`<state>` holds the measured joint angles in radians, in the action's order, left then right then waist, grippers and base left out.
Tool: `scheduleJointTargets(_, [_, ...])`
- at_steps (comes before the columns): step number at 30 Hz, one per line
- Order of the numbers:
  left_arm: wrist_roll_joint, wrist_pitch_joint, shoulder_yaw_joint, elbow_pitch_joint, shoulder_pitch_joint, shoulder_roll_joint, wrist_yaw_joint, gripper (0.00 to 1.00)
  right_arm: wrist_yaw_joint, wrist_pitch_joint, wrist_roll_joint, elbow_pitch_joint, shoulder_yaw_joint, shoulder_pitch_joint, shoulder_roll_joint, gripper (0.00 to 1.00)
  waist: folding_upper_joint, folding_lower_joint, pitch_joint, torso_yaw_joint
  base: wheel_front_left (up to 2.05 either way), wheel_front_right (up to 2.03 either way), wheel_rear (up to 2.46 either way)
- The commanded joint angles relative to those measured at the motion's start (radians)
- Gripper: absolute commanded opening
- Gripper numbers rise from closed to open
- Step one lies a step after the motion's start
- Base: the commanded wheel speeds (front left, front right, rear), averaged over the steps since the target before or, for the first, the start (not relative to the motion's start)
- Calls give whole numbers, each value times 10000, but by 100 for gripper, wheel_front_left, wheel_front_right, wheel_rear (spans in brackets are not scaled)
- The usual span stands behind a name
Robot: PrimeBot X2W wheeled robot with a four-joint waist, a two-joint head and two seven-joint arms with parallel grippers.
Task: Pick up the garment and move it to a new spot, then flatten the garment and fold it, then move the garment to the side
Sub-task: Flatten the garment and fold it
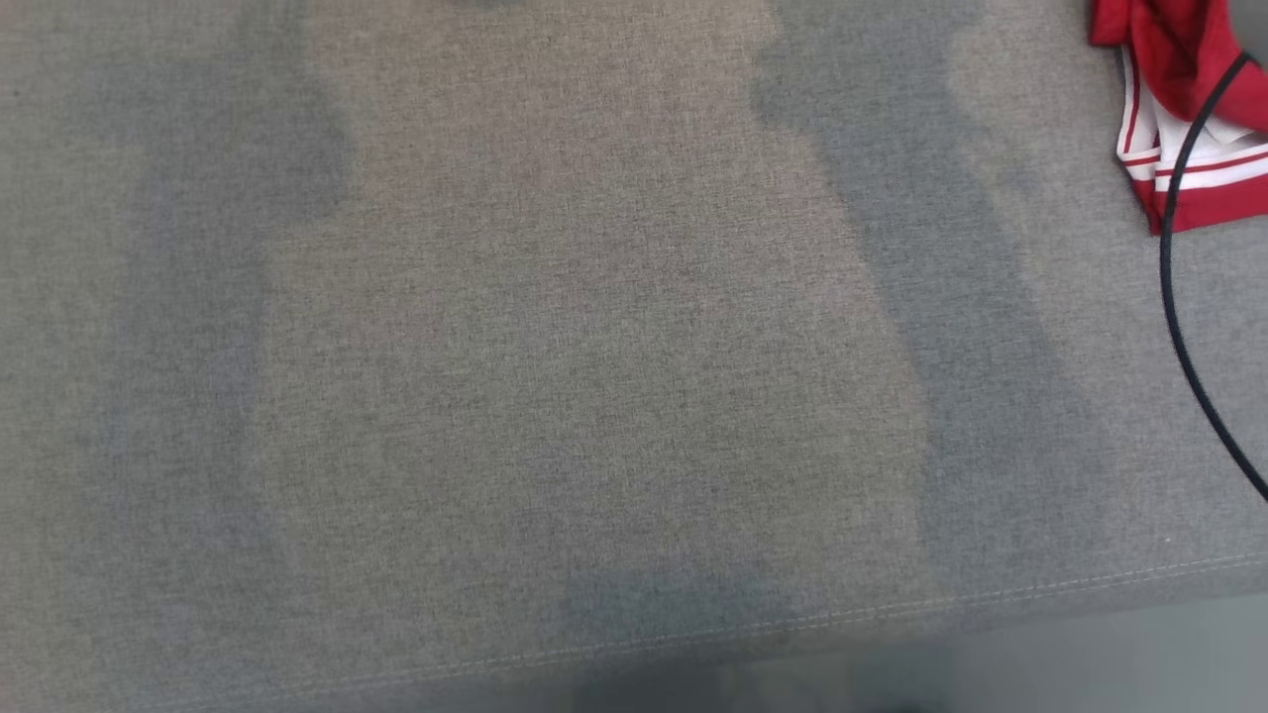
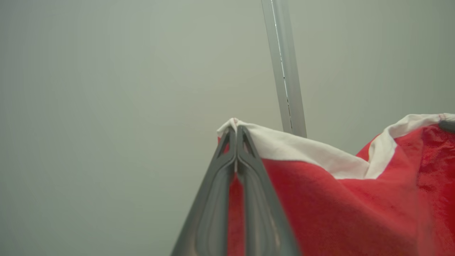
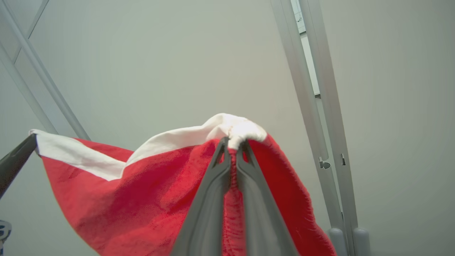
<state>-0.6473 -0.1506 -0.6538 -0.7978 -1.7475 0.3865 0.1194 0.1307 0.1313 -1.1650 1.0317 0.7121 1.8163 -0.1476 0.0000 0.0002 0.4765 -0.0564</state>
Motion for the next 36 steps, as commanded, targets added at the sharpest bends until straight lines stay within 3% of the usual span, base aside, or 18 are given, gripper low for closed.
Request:
scheduleJointTargets(1, [54,-154,-6,-129,-240,-163,-17,0,0,78,228,41,210,208,-103,0,0,-2,432,110,0,0,0])
scheduleJointTargets(8, [-135,-696,-148,-571,-58,-420,65,0,0,149,-186,-282,472,-147,-397,0,0,-2,766,316,0,0,0])
scheduleJointTargets(16, [-727,-1023,-68,-360,961,-419,105,0,0,20,-992,-1670,887,-1289,-902,0,0,-2,765,386,0,0,0])
scheduleJointTargets(22, [-735,-1151,-115,694,2997,-112,105,0,0,165,-1707,-3255,1393,-2962,-1579,0,0,-2,323,415,0,0,0])
scheduleJointTargets(36, [0,-1145,1975,4619,10044,172,-411,0,0,1032,-3067,-6060,2612,-7274,-2472,0,0,-2,-1333,22,0,0,0])
